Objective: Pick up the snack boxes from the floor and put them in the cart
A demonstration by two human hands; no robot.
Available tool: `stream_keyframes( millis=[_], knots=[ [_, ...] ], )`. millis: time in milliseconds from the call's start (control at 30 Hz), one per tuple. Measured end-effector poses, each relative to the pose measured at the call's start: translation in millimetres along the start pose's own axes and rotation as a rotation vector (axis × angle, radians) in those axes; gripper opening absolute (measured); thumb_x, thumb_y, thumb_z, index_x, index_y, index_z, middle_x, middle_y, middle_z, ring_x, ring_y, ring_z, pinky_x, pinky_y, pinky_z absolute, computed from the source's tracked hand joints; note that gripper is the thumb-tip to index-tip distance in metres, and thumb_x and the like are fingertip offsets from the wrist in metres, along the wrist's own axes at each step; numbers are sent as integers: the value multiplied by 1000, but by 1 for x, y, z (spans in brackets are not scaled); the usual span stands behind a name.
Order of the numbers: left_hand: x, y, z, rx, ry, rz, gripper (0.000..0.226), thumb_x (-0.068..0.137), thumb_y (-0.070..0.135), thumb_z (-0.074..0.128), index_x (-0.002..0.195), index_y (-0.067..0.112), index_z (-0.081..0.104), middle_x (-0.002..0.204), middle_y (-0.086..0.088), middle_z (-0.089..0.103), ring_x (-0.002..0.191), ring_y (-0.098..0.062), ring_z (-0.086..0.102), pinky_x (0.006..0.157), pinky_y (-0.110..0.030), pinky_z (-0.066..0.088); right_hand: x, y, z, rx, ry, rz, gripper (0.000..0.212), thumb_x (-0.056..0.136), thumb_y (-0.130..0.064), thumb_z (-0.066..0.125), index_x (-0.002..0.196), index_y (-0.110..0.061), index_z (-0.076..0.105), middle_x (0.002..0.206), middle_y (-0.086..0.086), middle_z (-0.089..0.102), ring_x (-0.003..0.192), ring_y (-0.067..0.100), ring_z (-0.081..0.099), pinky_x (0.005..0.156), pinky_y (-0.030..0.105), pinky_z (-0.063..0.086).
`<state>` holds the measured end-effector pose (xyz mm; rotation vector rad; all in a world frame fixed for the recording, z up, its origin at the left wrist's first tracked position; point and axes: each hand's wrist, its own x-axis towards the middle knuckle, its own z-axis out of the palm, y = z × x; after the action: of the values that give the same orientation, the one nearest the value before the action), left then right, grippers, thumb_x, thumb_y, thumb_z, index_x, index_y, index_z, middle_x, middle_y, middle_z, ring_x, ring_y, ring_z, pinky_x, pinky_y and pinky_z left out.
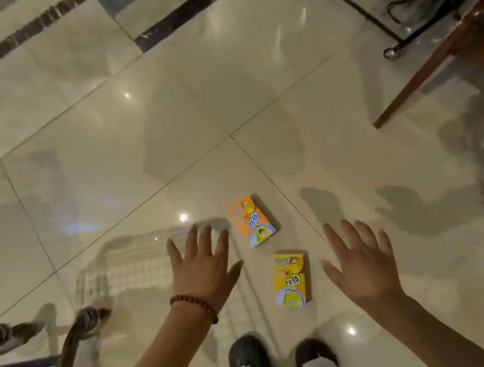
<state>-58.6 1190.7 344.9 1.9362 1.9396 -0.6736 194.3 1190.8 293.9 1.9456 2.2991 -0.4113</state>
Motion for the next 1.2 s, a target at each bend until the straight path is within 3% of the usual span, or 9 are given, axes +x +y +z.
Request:
stream_keyframes(
  millis=[67, 233, 467, 700, 900, 1000, 1067, 1133, 1200],
  knots=[
    [33, 6, 58, 10, -20, 0, 68, 94, 60, 28, 151, 27, 10, 159, -5, 9, 146, -26, 0, 111, -60, 2, 4, 6, 67, 17, -59, 25, 63, 77, -51, 37, 119, -14, 67, 116, 16, 66, 104, 39, 63, 84, 58, 47],
    [116, 25, 186, 0, -36, 16, 68, 94, 60, 26, 150, 27, 8, 159, -4, 7, 146, -26, -1, 112, -57, 2, 11, 10, 223, 29, -192, 84, 71, 69, -57, 62, 121, -9, 63, 118, 19, 65, 103, 40, 62, 80, 59, 50],
    [210, 49, 306, -191, 138, -104, 94, 81, 76, 31, 139, 3, 34, 139, -17, 38, 128, -33, 35, 105, -41, 30, 29, 4, 367, 165, -345, 297, 125, 46, -87, 35, 116, 13, 57, 121, 29, 57, 108, 43, 59, 81, 55, 52],
    [286, 61, 342, -911, 156, -480, 110, 38, 90, 56, 115, 11, 46, 112, -12, 45, 116, -29, 40, 95, -36, 37, 38, -17, 411, 396, -52, 304, 106, 39, -82, 45, 113, -5, 47, 127, 17, 43, 110, 35, 43, 79, 54, 51],
    [298, 73, 345, -993, 170, -507, 91, 52, 71, 75, 122, 21, 45, 117, -9, 48, 118, -28, 41, 93, -38, 41, 41, -29, 410, 455, -62, 286, 100, 42, -79, 49, 114, -10, 46, 115, 11, 42, 98, 31, 45, 70, 51, 56],
    [297, 75, 341, -1011, 162, -460, 84, 57, 62, 78, 123, 21, 46, 119, -10, 51, 118, -29, 44, 97, -40, 40, 40, -34, 408, 425, -103, 290, 108, 30, -73, 77, 116, -14, 45, 110, 12, 48, 87, 32, 59, 63, 41, 56],
    [295, 79, 338, -987, 154, -365, 80, 63, 55, 79, 126, 20, 44, 120, -10, 55, 116, -30, 48, 100, -42, 39, 42, -38, 399, 422, -147, 284, 109, 45, -69, 79, 131, -17, 35, 121, 11, 48, 103, 29, 57, 79, 38, 52],
    [293, 82, 336, -978, 120, -284, 83, 65, 52, 79, 131, 23, 39, 121, -9, 56, 113, -30, 51, 99, -44, 42, 47, -38, 391, 470, -311, 272, 101, 72, -66, 66, 145, -22, 12, 141, 4, 31, 128, 21, 36, 99, 30, 36],
    [291, 83, 334, -999, 63, -248, 90, 61, 57, 79, 133, 27, 34, 121, -10, 56, 109, -31, 55, 94, -47, 47, 49, -34, 388, 529, -366, 280, 100, 80, -62, 62, 149, -24, 1, 148, -1, 26, 133, 16, 29, 103, 26, 31]
  ],
)
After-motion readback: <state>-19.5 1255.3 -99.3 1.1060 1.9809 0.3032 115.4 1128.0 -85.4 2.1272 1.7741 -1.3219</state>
